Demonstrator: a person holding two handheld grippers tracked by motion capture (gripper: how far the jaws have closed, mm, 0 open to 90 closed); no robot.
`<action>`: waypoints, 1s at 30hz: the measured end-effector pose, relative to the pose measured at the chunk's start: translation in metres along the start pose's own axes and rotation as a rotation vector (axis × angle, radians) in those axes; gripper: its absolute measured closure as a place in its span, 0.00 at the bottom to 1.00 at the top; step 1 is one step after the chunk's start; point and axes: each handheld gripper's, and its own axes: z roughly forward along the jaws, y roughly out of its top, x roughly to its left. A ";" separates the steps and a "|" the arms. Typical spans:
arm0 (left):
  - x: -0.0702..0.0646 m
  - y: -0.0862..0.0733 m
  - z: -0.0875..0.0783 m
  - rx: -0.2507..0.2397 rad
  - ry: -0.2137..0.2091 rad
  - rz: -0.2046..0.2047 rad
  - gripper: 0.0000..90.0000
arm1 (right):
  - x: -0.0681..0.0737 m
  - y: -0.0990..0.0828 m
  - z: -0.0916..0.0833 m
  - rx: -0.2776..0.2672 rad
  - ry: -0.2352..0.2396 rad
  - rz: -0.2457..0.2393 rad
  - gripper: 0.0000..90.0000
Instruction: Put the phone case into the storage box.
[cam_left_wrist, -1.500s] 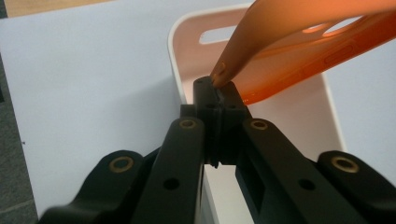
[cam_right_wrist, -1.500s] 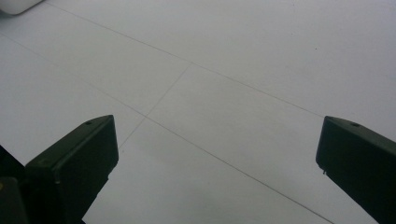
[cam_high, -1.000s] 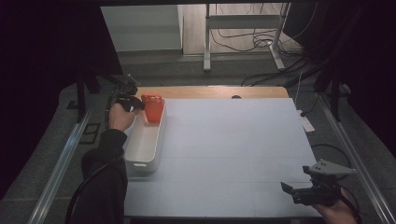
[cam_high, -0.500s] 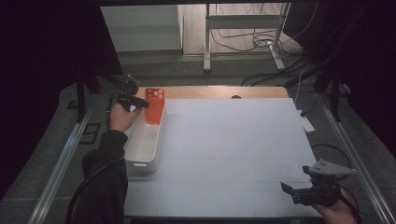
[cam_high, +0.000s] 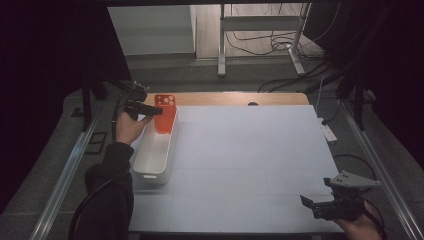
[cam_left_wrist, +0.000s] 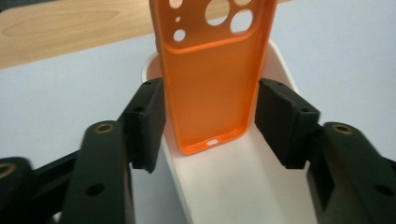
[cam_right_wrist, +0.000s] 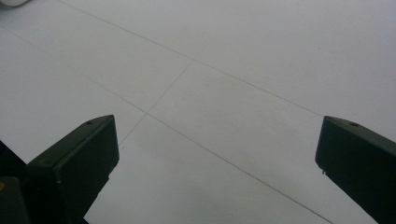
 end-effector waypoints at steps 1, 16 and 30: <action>0.000 -0.001 -0.001 -0.009 -0.014 0.006 0.42 | 0.000 0.000 0.000 0.000 0.000 0.000 0.00; -0.011 -0.021 -0.010 -0.078 -0.096 0.080 0.08 | 0.000 0.000 0.000 0.005 -0.002 -0.002 0.00; -0.031 -0.040 -0.024 -0.110 -0.116 0.191 0.00 | 0.001 0.001 0.001 0.009 -0.009 -0.002 0.00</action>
